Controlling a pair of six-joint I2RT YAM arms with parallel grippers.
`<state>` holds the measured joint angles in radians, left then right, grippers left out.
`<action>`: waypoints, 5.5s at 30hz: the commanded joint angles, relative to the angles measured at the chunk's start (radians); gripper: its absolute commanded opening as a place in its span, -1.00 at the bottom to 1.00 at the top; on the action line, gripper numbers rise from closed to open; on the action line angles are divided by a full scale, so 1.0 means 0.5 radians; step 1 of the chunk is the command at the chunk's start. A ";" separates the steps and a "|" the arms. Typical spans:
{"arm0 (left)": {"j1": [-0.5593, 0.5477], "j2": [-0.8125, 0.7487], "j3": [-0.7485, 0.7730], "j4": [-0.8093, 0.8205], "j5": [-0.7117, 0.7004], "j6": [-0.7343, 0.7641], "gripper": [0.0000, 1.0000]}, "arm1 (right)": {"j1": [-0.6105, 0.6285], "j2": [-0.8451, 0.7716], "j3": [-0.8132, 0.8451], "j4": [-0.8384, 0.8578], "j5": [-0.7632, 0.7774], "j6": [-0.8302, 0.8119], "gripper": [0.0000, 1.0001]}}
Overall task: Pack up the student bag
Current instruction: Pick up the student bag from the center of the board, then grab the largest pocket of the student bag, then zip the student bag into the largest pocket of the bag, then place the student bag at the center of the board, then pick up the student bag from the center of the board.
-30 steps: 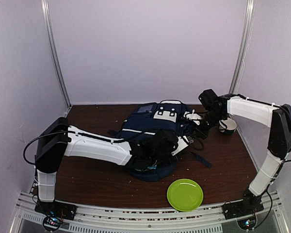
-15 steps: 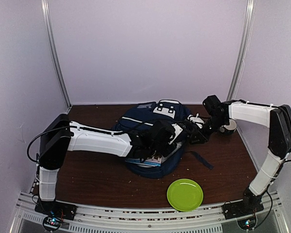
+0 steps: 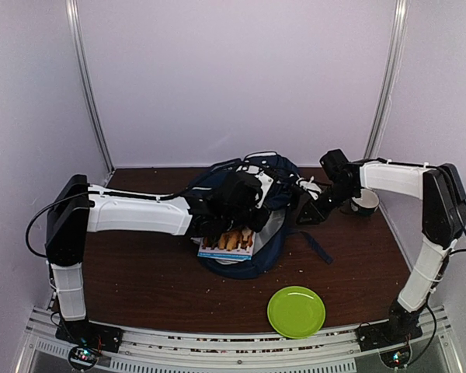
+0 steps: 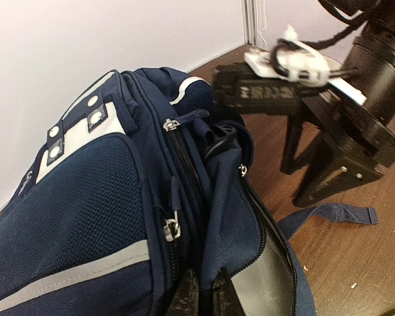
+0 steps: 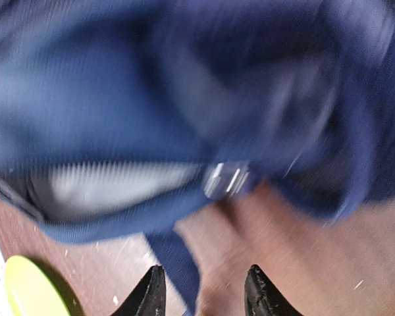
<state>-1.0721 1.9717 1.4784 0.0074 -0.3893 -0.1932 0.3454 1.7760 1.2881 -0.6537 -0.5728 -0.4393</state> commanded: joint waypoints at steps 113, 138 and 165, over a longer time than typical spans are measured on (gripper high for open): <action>0.072 -1.657 -2.007 -0.029 -0.194 -1.145 -0.43 | 1.324 0.197 0.370 -0.403 -0.454 0.132 -0.24; -0.631 -1.688 -2.123 0.127 -0.128 -1.017 -0.09 | 1.588 0.145 -0.098 0.503 1.022 -0.288 0.05; -0.752 -1.639 -2.011 -0.156 -0.834 -1.228 0.40 | 1.529 0.412 0.729 0.145 0.418 0.198 -1.00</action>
<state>-1.4467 1.1584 0.4694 -0.0704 -0.7200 -0.7799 1.1126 2.0071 1.6169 -0.6201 -0.2932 -0.3801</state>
